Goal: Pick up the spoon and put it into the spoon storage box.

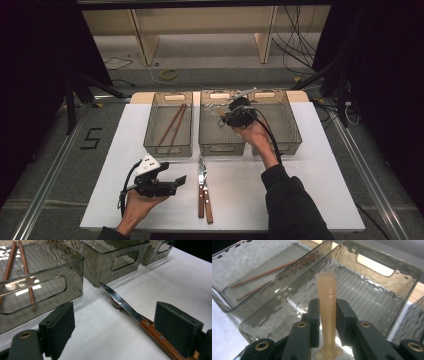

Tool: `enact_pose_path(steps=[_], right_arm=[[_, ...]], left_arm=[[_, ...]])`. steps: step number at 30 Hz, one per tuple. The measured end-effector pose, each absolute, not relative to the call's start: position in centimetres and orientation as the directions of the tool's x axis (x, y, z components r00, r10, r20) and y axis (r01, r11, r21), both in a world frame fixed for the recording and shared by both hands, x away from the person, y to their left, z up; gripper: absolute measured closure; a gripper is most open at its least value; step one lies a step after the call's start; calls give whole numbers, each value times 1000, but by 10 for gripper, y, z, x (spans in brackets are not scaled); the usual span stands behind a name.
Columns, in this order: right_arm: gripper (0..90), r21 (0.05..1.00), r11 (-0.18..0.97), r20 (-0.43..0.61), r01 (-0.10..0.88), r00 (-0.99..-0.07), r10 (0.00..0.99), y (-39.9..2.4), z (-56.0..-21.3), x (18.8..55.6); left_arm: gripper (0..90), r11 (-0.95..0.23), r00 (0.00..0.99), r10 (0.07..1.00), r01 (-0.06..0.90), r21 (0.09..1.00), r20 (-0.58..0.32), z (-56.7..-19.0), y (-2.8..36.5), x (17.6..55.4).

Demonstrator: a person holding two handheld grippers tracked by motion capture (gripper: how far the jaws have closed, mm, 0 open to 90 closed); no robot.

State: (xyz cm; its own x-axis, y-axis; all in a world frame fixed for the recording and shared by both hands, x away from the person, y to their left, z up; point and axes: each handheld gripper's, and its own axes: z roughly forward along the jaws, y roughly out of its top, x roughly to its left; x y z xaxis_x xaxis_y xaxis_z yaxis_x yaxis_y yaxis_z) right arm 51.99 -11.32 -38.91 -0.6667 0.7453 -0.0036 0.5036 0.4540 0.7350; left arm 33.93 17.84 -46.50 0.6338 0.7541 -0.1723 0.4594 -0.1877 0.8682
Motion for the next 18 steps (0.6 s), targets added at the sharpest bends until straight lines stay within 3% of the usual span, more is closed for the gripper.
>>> enact_pose_path(steps=[14, 18], right_arm=[[738, 724, 422, 32, 545, -638, 769, -108, -404, 532], [602, 735, 376, 79, 565, -622, 779, -110, -405, 533]], left_arm=[[163, -198, 639, 751, 458, 867, -166, -465, 178, 340], [164, -197, 640, 750, 458, 867, -167, -465, 178, 339]])
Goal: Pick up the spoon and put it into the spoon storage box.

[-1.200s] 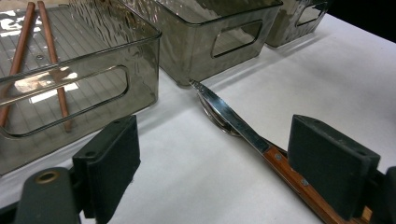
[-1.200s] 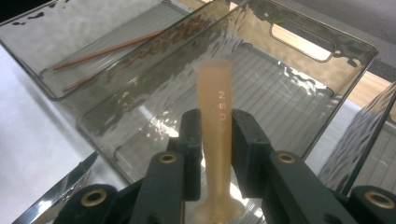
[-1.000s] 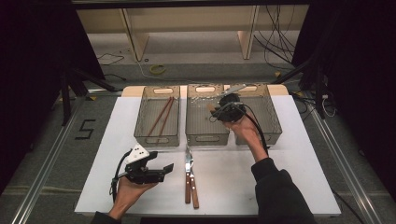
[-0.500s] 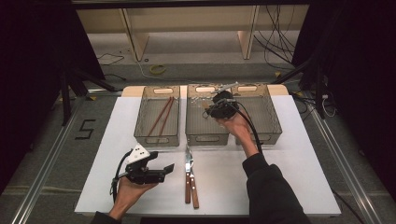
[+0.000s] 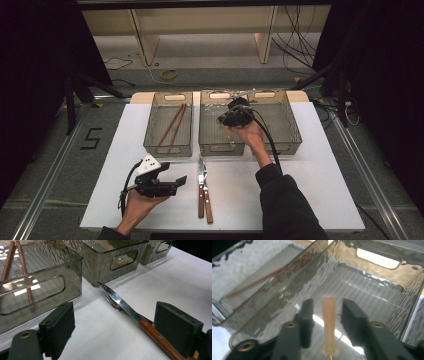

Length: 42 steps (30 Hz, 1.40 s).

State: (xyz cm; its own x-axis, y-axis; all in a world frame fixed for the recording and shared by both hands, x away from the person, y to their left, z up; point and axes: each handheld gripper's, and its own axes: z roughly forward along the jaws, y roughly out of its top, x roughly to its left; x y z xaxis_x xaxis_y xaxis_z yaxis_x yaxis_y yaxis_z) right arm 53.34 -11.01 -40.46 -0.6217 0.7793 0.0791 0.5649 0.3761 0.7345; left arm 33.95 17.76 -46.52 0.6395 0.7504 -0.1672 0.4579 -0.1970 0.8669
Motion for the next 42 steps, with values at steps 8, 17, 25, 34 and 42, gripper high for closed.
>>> enact_pose_path(steps=[8, 17, 25, 34, 42], right_arm=[[453, 762, 346, 111, 547, -637, 762, -127, -388, 519], [368, 799, 370, 75, 474, -689, 721, -156, -373, 469], [353, 812, 356, 85, 463, -698, 711, -183, -383, 434], [341, 815, 334, 107, 473, -689, 716, -206, -399, 407], [334, 824, 319, 113, 469, -687, 718, -222, -410, 385]], left_arm=[[163, -200, 642, 748, 462, 864, -170, -465, 178, 340], [164, -198, 650, 737, 469, 861, -184, -464, 174, 339], [165, -210, 661, 727, 471, 857, -185, -462, 170, 338], [170, -209, 667, 716, 486, 849, -205, -459, 168, 339], [196, -225, 686, 696, 490, 842, -213, -453, 159, 337]])
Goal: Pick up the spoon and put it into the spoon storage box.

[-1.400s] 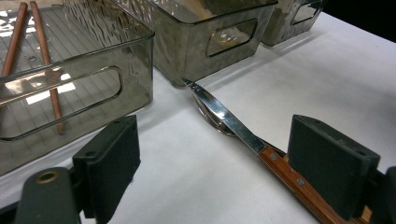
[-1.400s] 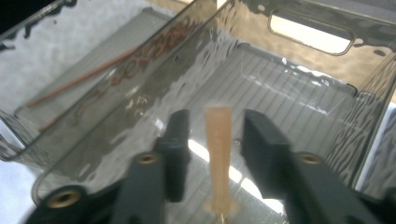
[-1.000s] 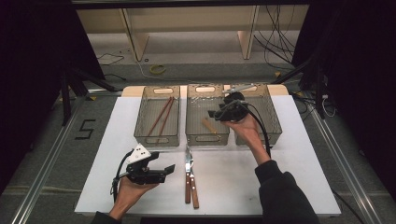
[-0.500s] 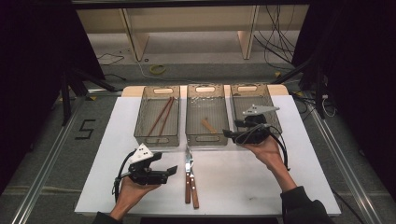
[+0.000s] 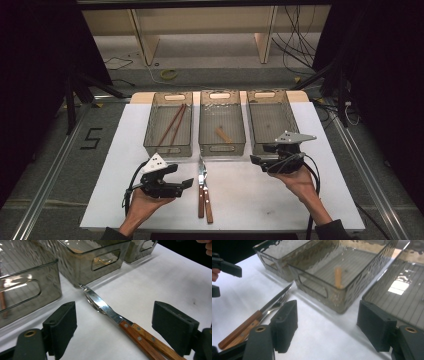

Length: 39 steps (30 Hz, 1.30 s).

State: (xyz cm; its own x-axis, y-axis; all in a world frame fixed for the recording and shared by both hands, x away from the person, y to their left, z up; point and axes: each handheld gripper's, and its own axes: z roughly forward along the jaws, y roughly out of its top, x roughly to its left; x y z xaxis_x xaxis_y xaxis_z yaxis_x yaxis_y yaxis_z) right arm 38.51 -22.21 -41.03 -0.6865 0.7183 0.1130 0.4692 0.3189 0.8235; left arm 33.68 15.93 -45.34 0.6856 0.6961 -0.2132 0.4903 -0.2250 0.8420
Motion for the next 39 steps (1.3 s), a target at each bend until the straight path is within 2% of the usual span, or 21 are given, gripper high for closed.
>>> enact_pose_path(steps=[3, 16, 28, 39], right_arm=[[333, 822, 317, 117, 474, -685, 719, -226, -417, 378], [329, 819, 313, 128, 482, -684, 718, -234, -436, 356], [324, 817, 305, 132, 489, -674, 726, -244, -441, 342], [308, 829, 267, 154, 492, -658, 737, -255, -441, 333]], left_arm=[[217, -235, 694, 682, 507, 829, -231, -452, 155, 338], [420, -332, 758, 594, 535, 777, -268, -454, 121, 339], [610, -443, 816, 529, 499, 745, -231, -460, 93, 334], [746, -526, 843, 494, 484, 700, -212, -466, 81, 332]])
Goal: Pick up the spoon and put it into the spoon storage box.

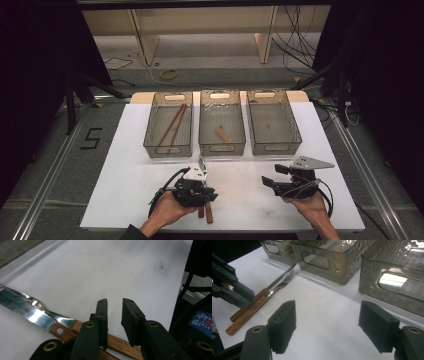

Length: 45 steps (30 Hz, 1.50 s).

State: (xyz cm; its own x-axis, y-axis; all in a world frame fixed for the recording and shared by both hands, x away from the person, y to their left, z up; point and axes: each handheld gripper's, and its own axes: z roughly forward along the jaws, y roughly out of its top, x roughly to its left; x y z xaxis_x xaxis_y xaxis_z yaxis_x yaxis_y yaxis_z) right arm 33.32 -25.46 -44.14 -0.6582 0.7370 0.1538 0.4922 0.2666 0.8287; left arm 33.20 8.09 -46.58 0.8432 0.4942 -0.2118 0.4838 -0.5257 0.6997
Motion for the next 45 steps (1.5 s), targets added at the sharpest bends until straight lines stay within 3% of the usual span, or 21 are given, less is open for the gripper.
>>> enact_pose_path(steps=[18, 45], right_arm=[[308, 819, 273, 154, 504, -653, 742, -257, -444, 330], [308, 817, 273, 158, 508, -653, 741, -257, -445, 329]], left_arm=[[880, -622, 861, 467, 482, 617, -201, -480, 71, 331], [888, -665, 860, 450, 502, 552, -240, -484, 72, 332]])
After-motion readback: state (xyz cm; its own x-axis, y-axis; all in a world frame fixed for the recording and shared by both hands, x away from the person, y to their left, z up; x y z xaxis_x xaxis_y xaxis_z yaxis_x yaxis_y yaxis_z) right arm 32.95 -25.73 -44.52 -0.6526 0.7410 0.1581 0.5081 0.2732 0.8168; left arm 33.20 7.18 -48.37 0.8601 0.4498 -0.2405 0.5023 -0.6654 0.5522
